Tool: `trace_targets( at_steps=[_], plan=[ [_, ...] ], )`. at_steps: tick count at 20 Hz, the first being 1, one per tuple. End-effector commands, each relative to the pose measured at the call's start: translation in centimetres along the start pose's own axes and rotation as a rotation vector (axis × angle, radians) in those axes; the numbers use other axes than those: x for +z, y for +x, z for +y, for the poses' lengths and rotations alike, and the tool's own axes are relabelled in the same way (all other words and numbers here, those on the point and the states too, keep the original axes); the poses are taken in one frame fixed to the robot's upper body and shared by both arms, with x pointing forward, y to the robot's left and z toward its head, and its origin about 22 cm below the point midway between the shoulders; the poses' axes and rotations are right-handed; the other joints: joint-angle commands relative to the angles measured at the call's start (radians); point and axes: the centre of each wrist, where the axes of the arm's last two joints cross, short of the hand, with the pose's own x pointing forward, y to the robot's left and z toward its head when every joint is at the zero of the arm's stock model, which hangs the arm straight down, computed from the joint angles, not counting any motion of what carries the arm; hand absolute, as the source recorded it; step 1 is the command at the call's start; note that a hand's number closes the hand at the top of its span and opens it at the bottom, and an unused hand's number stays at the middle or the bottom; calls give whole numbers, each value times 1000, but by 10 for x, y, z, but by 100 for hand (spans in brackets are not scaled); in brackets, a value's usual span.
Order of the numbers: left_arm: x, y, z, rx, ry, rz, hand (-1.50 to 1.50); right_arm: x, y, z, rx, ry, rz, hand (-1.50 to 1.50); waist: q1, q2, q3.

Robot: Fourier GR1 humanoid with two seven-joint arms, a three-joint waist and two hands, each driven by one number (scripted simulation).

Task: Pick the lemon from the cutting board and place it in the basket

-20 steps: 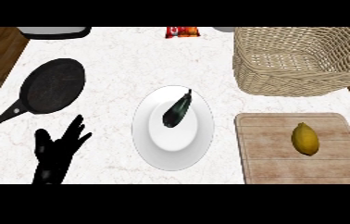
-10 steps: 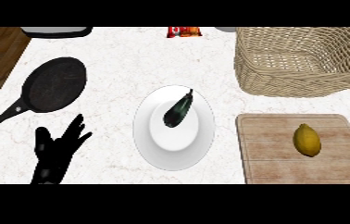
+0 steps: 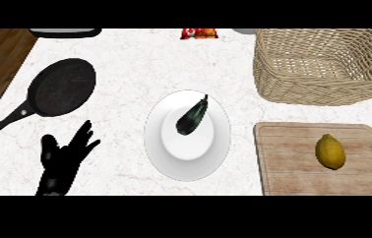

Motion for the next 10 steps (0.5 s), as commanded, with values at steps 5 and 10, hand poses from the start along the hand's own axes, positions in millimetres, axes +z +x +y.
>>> trace_targets(
  at_steps=[5, 10],
  plan=[
    [-18, 3, 18, -6, 17, 87, 0, -16, 4, 52, 44, 32, 32, -150, -14, 5, -6],
    [-9, -28, 20, -13, 16, 95, 0, -26, -10, 71, 52, 52, 44, -150, -9, 5, -6]
  ],
)
